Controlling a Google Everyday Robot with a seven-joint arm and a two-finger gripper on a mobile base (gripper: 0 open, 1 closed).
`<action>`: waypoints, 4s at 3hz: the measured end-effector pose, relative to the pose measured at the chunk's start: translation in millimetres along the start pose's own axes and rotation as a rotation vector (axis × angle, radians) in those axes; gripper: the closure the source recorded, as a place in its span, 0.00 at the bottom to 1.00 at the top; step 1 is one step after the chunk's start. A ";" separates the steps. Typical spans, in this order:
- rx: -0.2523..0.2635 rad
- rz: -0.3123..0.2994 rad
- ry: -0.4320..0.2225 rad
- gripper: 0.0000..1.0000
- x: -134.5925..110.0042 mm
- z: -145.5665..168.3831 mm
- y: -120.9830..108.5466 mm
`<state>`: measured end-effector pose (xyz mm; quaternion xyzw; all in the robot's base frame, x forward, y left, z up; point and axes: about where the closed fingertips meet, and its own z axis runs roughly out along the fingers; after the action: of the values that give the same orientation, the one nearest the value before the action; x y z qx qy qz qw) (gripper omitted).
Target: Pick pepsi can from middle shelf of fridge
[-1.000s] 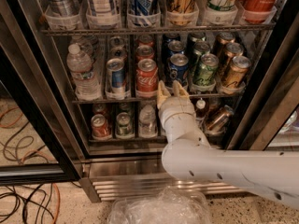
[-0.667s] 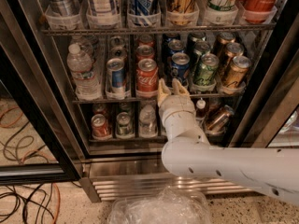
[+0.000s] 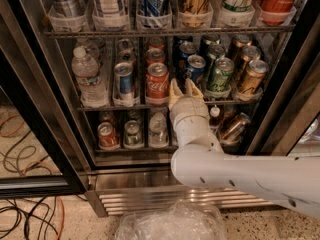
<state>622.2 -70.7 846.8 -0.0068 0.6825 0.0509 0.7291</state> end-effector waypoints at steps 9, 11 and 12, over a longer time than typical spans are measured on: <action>0.115 -0.091 0.082 0.39 14.2 -63.1 -2.4; 0.146 -0.093 0.059 0.39 12.5 -41.1 -21.7; 0.147 -0.093 0.049 0.38 7.8 -29.3 -28.0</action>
Offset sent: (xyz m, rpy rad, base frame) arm -0.0114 0.0263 0.0164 -0.0535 -0.0518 0.0090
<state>595.8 -100.4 835.4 0.0138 0.7008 -0.0337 0.7125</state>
